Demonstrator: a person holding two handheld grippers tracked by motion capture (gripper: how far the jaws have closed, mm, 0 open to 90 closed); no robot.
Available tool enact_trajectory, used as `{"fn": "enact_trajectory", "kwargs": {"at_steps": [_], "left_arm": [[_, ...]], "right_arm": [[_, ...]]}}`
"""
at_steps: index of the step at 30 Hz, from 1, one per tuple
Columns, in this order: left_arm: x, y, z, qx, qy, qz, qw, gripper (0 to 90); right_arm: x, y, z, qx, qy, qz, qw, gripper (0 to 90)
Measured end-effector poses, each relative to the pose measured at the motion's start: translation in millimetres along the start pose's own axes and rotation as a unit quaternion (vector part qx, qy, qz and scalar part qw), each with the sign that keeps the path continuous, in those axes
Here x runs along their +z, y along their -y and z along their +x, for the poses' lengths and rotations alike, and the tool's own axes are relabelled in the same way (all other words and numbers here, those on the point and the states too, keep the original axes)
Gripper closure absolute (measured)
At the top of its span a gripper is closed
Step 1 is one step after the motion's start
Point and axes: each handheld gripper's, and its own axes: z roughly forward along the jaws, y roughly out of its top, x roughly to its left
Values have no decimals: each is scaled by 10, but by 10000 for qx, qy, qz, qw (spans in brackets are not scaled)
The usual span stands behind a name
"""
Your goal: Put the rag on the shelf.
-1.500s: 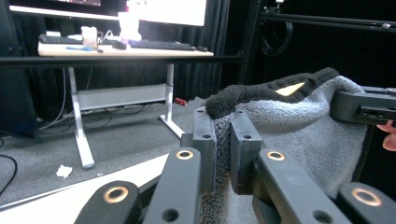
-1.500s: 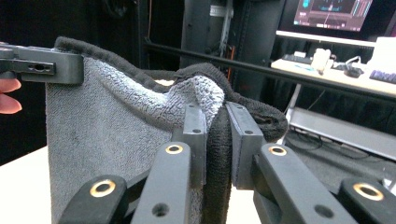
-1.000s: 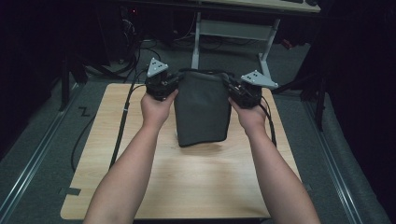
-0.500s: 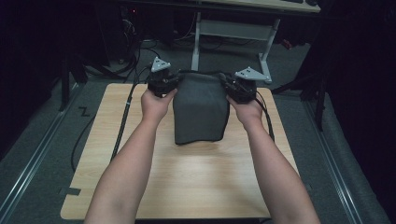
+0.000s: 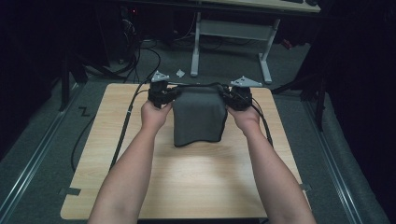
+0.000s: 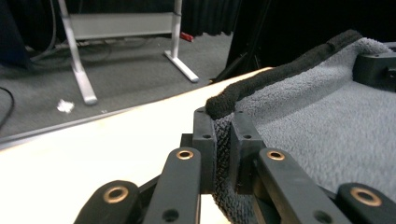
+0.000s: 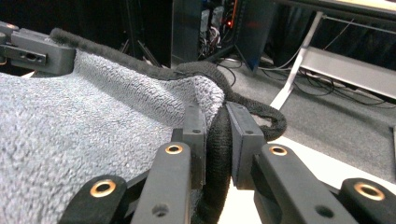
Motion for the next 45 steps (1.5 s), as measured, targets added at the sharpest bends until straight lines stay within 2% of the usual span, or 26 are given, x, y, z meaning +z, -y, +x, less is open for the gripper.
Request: {"fn": "enact_trajectory", "kwargs": {"at_steps": [5,7,9,16,20,27,31,35,37,38,39,43,45], "left_arm": [[30,121,70,-233,97,102,9996,829],[39,156,87,-298,148,134,9994,829],[51,180,88,-298,155,185,9993,829],[93,268,116,-346,241,358,9985,825],[94,333,133,-426,293,336,9981,824],[101,428,126,-444,353,405,9976,817],[103,470,131,-500,358,417,9972,807],[93,500,152,-605,332,455,9966,741],[98,514,146,-543,189,574,9967,704],[99,529,141,-472,72,664,9967,708],[97,553,147,-460,49,699,9965,693],[43,673,210,-615,-35,687,9957,648],[-2,732,238,-678,-74,677,9954,635]], "right_arm": [[70,74,8,4,-49,172,9998,797],[93,112,-11,115,-117,166,9997,796],[106,139,-32,258,-190,177,9993,796],[141,213,-61,433,-283,205,9985,792],[154,265,-56,478,-303,166,9983,791],[177,335,-58,584,-370,189,9974,784],[188,370,-72,709,-370,229,9965,738],[179,384,-117,826,-172,299,9960,589],[166,393,-162,856,-72,335,9957,533],[159,400,-181,855,-8,369,9957,521],[147,410,-197,849,62,381,9956,513],[90,470,-277,986,163,364,9943,487],[59,504,-302,972,269,385,9942,482]]}}
